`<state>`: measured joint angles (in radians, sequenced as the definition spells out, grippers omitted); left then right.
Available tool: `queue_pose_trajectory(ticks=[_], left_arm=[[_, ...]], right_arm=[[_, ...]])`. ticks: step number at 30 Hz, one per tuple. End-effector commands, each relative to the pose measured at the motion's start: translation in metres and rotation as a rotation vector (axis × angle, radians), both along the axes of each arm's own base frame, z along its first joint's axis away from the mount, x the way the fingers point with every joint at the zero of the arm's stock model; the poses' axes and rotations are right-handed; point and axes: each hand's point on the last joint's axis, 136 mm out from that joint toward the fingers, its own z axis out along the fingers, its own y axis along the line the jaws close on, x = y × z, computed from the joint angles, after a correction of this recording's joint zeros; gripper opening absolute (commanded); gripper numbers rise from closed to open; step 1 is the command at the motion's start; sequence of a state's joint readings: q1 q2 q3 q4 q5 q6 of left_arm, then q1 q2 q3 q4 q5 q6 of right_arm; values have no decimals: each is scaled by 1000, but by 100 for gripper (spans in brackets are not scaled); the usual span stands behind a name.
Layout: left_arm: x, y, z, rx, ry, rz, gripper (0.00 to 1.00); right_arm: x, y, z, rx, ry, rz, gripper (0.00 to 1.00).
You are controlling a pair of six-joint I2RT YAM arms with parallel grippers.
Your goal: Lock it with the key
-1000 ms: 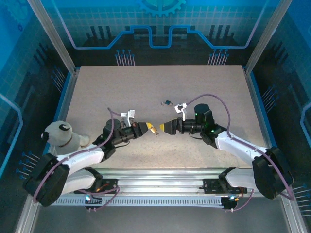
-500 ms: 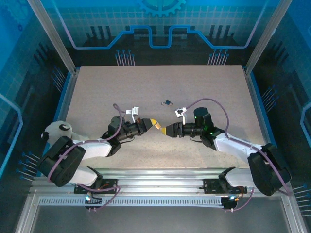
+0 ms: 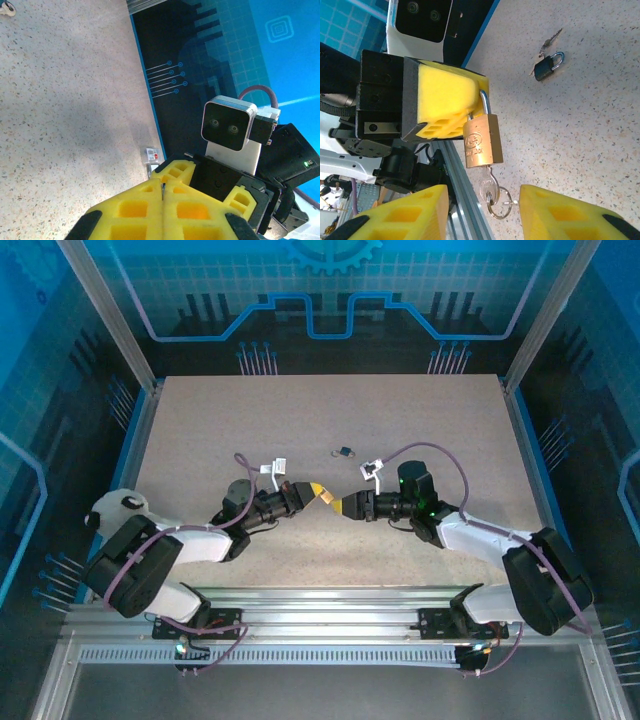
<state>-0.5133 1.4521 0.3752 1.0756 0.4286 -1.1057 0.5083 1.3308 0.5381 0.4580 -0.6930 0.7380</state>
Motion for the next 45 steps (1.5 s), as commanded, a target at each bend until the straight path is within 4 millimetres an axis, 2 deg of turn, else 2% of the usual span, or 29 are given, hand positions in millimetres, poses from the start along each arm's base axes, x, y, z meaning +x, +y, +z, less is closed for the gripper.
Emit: queue_pose_trajectory(ticks=[1, 6, 16, 36, 38, 43, 45], left_arm=[[0, -4, 16, -44, -46, -22, 0], [0, -4, 16, -51, -45, -25, 0], [0, -4, 15, -61, -43, -24, 0], [0, -4, 11, -70, -38, -23, 0], [0, -4, 12, -72, -39, -24, 0], [0, -3, 10, -73, -36, -21, 0], [0, -3, 10, -71, -36, -16, 0]], right_arm=[[1, 0, 2, 24, -8, 13, 38], [1, 0, 1, 28, -2, 17, 37], [1, 1, 2, 34, -2, 20, 26], [1, 1, -1, 32, 13, 18, 13], [1, 1, 0, 33, 13, 17, 12], [0, 2, 0, 31, 18, 22, 0], [1, 2, -1, 27, 23, 22, 0]])
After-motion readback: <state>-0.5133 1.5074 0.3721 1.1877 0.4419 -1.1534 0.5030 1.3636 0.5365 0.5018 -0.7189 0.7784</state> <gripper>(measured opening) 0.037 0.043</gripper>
